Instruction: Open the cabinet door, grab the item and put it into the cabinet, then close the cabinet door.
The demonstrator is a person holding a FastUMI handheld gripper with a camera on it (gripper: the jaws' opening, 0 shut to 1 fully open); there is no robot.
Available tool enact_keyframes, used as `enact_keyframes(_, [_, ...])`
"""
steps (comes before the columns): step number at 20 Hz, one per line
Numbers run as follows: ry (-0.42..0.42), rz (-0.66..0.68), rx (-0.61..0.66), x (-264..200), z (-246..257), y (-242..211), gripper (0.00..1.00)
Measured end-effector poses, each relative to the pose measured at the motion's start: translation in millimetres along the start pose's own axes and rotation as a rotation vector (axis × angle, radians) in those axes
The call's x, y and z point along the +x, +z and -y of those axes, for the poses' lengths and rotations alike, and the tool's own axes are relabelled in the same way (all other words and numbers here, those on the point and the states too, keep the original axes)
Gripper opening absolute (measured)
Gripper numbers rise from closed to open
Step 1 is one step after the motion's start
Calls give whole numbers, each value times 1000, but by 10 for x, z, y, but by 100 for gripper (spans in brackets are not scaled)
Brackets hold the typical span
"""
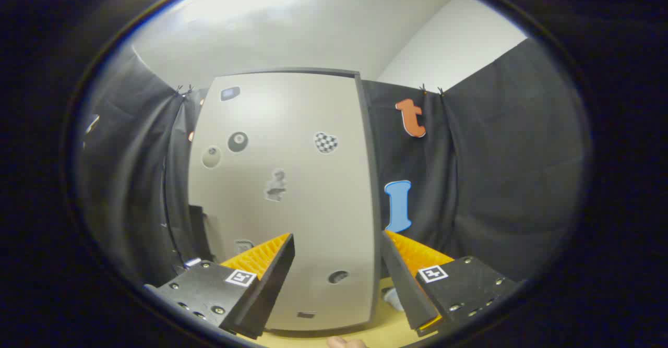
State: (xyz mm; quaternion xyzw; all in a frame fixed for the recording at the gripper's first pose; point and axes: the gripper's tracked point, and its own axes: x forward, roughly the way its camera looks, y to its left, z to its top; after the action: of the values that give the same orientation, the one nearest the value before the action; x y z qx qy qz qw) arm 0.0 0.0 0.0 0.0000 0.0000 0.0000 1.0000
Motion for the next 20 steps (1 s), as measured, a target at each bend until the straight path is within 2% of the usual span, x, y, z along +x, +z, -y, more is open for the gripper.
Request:
enact_keyframes(4, [72,-83,-6,210,-700,-39,97])
enact_keyframes(7, [109,-120,32,127,-1112,-178,97])
enact_keyframes(11, [95,-129,-5,219,-1360,-245,97])
enact_keyframes(20, [137,-184,-28,332,-1751,-464,97])
